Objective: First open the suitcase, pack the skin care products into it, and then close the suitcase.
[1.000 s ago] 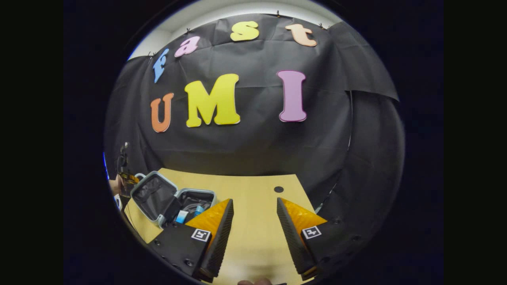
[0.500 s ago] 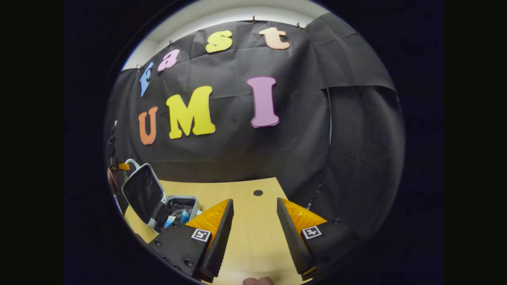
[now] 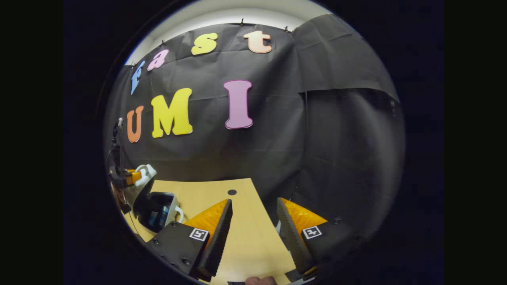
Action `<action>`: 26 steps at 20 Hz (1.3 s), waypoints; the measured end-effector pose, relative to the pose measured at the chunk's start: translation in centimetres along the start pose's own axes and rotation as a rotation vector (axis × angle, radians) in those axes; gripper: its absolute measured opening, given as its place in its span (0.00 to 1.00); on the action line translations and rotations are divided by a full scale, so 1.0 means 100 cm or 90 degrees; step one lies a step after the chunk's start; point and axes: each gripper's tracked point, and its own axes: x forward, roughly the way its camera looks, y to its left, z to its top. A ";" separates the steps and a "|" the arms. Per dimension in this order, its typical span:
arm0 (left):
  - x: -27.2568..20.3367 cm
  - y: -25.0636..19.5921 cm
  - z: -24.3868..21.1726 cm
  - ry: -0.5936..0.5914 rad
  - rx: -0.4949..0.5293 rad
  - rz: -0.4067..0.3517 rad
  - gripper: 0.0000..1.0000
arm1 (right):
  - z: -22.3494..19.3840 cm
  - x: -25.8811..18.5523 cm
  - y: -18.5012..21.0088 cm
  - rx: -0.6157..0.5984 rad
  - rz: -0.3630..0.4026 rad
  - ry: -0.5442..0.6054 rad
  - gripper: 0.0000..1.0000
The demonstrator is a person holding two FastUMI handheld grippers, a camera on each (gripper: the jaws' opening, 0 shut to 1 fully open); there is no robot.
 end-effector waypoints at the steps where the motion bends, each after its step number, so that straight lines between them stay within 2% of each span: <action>1: 0.007 -0.012 -0.007 0.006 0.008 -0.012 0.08 | 0.001 -0.005 -0.006 -0.007 -0.010 -0.004 0.68; 2: 0.014 -0.022 -0.014 0.010 0.015 -0.019 0.14 | 0.003 -0.009 -0.009 -0.017 -0.017 -0.007 0.68; 3: 0.019 -0.033 -0.022 0.013 0.017 -0.023 0.08 | 0.002 -0.014 -0.014 -0.028 -0.024 -0.006 0.68; 5: 0.027 -0.048 -0.041 0.026 0.013 -0.029 0.08 | -0.002 -0.021 -0.022 -0.053 -0.035 0.002 0.68; 6: 0.033 -0.054 -0.051 0.033 0.010 -0.032 0.08 | -0.003 -0.023 -0.025 -0.064 -0.039 0.006 0.65; 7: 0.037 -0.060 -0.057 0.040 0.010 -0.034 0.08 | -0.003 -0.024 -0.027 -0.070 -0.041 0.009 0.68; 13: 0.058 -0.084 -0.102 0.088 0.040 -0.037 0.08 | -0.004 -0.026 -0.025 -0.087 -0.036 0.014 0.68; 19: 0.063 -0.093 -0.115 0.085 0.089 -0.004 0.09 | -0.011 -0.018 -0.017 -0.073 -0.014 0.032 0.68; 21: 0.064 -0.095 -0.116 0.085 0.080 -0.002 0.12 | -0.017 -0.014 -0.015 -0.075 -0.008 0.042 0.68; 23: 0.062 -0.102 -0.116 0.084 0.063 -0.017 0.19 | -0.018 -0.011 -0.015 -0.077 -0.005 0.046 0.68; 24: 0.063 -0.103 -0.118 0.085 0.048 -0.024 0.29 | -0.017 -0.009 -0.012 -0.081 -0.001 0.045 0.68; 26: 0.061 -0.103 -0.112 0.077 0.039 -0.023 0.35 | -0.013 -0.003 -0.010 -0.090 0.002 0.042 0.68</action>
